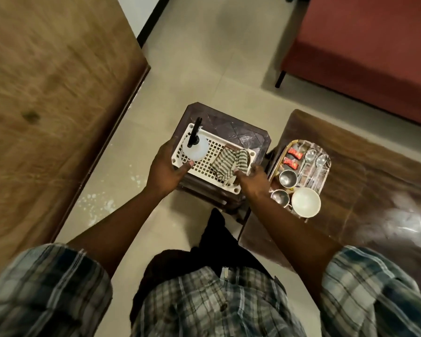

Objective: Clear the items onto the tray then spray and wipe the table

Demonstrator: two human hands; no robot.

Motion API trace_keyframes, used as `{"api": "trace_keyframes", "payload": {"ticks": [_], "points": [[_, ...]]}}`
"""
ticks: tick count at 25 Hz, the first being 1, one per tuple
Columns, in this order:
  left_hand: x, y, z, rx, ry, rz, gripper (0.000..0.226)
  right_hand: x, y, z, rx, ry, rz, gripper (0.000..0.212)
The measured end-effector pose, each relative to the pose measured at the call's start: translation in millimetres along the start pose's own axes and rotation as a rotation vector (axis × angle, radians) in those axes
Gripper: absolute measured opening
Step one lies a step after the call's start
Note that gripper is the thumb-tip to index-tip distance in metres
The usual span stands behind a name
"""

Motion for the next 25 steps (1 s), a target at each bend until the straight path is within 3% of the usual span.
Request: {"api": "trace_keyframes", "payload": {"ticks": [3, 7, 12, 17, 21, 25], "points": [[-16, 5, 30, -0.073, -0.027, 0.025, 0.09, 4, 24, 29, 0.03, 0.053, -0.044, 0.066], [-22, 10, 76, -0.134, -0.021, 0.047, 0.094, -12, 37, 45, 0.113, 0.177, -0.086, 0.086], [-30, 20, 115, -0.381, 0.023, 0.163, 0.115, -20, 47, 65, 0.091, 0.264, -0.203, 0.075], [-15, 42, 129, -0.427, 0.133, 0.142, 0.083, -23, 44, 74, 0.115, 0.066, -0.335, 0.054], [-4, 40, 124, -0.441, 0.095, 0.121, 0.062, -29, 32, 57, 0.262, 0.075, -0.049, 0.029], [24, 28, 101, -0.416, 0.125, 0.081, 0.052, -38, 14, 26, 0.167, 0.145, 0.504, 0.02]]}}
Point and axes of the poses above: each hand's wrist, its own z-axis towards the middle knuckle, its own y-axis out of the palm, x = y × z, the point moved 1 cm from there along z, towards the middle knuckle, and after that the axes turned 15 degrees about -z, right-handed, at the moved point
